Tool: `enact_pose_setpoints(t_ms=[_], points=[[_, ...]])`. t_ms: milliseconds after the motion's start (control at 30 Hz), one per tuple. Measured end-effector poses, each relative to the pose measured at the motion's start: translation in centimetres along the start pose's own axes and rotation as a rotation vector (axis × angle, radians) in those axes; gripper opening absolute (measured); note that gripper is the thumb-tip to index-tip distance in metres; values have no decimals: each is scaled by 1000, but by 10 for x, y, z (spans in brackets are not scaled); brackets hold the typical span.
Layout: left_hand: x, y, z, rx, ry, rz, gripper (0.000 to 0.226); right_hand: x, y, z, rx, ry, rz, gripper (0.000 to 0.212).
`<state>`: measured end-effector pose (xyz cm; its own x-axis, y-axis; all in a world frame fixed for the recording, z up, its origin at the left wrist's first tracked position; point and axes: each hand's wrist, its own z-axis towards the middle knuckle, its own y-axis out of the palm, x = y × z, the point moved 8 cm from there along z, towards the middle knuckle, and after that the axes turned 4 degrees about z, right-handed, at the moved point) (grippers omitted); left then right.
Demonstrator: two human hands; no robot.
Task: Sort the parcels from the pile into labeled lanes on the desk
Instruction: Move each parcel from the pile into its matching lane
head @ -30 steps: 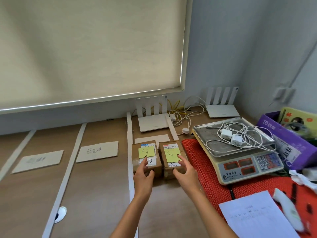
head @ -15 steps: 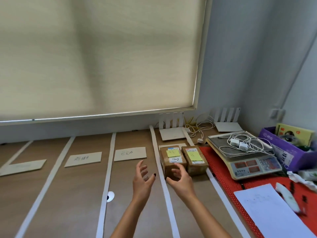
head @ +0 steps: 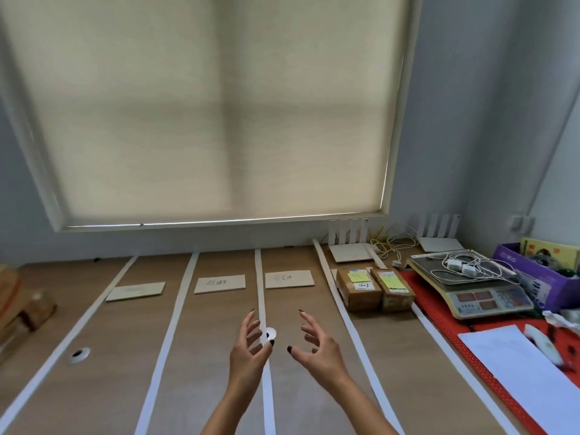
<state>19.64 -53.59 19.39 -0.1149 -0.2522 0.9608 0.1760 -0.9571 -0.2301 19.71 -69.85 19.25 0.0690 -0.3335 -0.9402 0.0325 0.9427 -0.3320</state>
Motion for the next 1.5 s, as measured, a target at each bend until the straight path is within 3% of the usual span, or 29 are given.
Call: enact_pose_setpoints(t_ms=[367, 733, 1133, 1500], points=[[14, -60, -54, 60, -3, 123, 64, -33, 44, -25, -99, -99, 92, 69], [-7, -181, -69, 133, -38, 92, 63, -79, 165, -42, -222, -133, 152, 72], [-52, -337, -49, 75, -10, 75, 63, -117, 331, -78, -121, -23, 267, 81], [-89, -394, -1, 22, -50, 83, 61, -127, 407, -50, -105, 29, 268, 81]])
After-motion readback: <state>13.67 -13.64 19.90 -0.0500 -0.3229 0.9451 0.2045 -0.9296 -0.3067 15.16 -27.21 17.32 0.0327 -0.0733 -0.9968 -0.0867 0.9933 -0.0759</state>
